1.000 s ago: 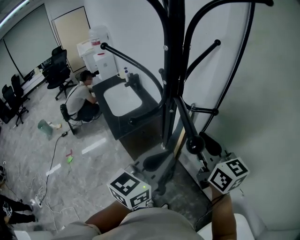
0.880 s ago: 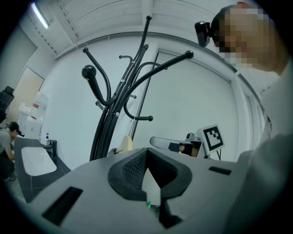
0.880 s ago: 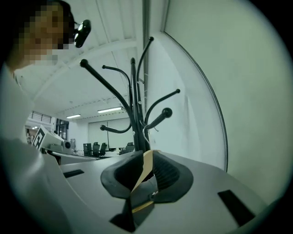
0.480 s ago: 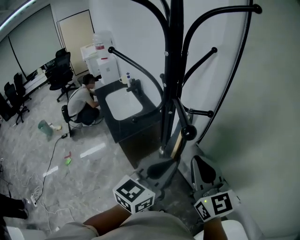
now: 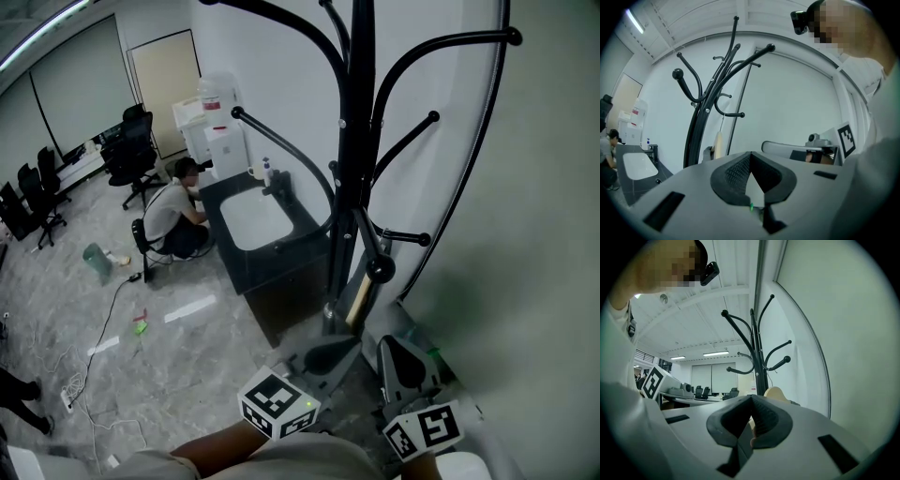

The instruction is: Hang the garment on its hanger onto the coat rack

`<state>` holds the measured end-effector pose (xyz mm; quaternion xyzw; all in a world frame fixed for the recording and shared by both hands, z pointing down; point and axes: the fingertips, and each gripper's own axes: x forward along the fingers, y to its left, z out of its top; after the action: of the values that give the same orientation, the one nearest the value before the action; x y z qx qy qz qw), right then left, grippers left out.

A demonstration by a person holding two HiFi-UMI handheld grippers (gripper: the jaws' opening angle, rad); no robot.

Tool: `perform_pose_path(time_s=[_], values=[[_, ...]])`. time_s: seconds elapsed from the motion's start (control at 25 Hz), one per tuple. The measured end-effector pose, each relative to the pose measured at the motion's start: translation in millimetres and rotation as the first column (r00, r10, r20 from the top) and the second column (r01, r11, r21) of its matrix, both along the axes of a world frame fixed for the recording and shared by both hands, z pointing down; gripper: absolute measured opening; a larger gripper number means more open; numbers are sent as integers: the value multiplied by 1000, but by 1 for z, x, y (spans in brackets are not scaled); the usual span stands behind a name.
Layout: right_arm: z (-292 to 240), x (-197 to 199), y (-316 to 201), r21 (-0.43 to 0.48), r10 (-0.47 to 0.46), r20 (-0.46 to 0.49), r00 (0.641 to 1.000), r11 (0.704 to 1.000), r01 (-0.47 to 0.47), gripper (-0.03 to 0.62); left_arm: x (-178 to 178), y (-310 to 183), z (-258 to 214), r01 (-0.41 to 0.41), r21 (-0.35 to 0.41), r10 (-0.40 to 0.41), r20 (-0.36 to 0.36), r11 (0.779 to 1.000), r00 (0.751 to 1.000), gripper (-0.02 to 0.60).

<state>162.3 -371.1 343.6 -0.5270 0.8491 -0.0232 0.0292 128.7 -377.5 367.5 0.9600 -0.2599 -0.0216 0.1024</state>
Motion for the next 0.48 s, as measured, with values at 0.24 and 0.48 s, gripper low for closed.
perform_pose_path(time_s=[0.24,0.48], values=[[1,0,1,-13,-5,20,1000,1000,6,15,2,3,-1,-3,5,3,6,1000,1000,5],[0,0,0,-7,-18,24,1000,1000,18,15,4,4,-1,-5,10,4,8,1000,1000,5]])
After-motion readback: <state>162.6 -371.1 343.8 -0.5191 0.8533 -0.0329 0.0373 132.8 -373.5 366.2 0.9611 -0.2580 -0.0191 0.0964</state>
